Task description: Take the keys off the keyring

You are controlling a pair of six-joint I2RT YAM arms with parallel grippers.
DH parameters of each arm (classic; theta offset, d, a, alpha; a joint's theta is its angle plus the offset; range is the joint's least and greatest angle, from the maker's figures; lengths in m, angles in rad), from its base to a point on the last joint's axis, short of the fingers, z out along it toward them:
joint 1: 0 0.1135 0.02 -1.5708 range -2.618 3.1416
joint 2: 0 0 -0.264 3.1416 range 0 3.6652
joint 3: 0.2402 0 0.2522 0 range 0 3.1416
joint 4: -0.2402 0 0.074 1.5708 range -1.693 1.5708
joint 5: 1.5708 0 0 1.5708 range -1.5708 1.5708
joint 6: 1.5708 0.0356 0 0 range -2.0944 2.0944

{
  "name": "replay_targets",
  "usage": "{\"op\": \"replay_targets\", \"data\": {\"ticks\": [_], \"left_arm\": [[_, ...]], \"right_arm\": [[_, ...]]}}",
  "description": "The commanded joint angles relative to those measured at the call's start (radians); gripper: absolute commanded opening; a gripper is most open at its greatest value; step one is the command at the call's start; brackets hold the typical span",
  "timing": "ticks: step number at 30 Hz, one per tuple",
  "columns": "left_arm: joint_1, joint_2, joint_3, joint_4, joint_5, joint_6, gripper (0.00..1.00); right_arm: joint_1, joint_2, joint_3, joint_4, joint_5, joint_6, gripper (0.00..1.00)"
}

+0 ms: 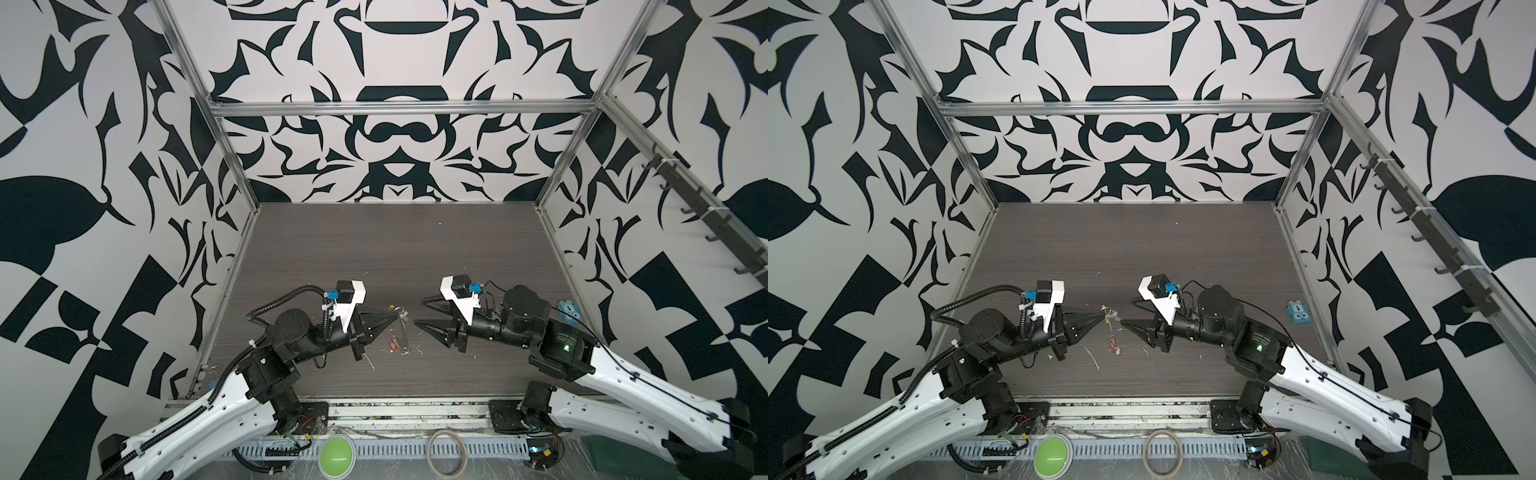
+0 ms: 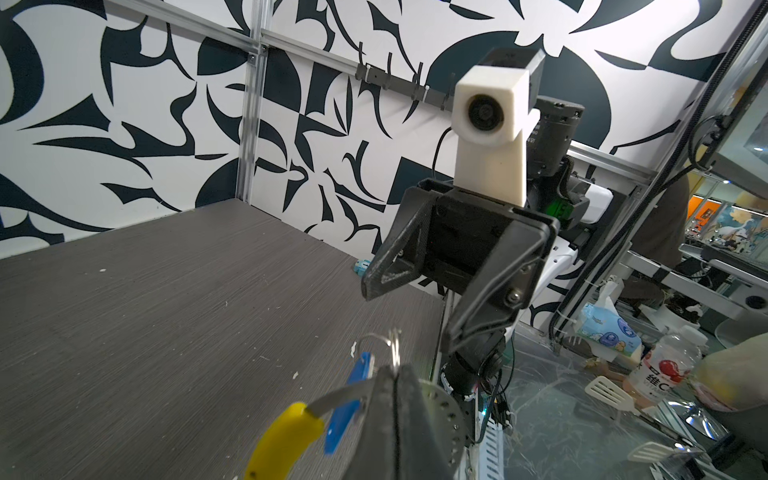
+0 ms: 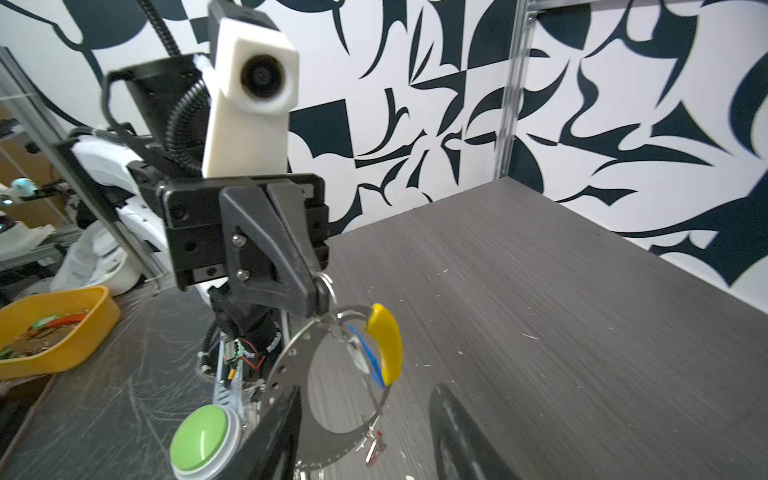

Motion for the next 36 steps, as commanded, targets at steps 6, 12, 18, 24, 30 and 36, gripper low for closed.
{"op": "replay_targets", "data": {"ticks": [6,12,18,24,30,36], "left_arm": [[0.0,-0.006,0.038,0.015,0.07,-0.001,0.0],[0.001,0.008,0.041,0.03,0.13,-0.009,0.0],[0.0,0.021,0.046,0.035,0.17,-0.015,0.0],[0.001,-0.001,0.028,0.054,0.162,-0.019,0.0],[0.0,-0.022,0.021,0.057,0.152,-0.021,0.0],[0.0,-0.015,0.02,0.061,0.152,-0.022,0.0]], "right_arm": [[-0.023,0.048,0.042,0.183,-0.223,0.069,0.56],[-0.031,0.059,0.041,0.209,-0.232,0.089,0.57],[-0.059,0.074,0.038,0.239,-0.293,0.124,0.57],[-0.065,0.112,0.036,0.237,-0.377,0.148,0.46],[-0.066,0.119,0.014,0.245,-0.387,0.159,0.35],[-0.065,0.127,0.002,0.262,-0.395,0.173,0.23]]}}
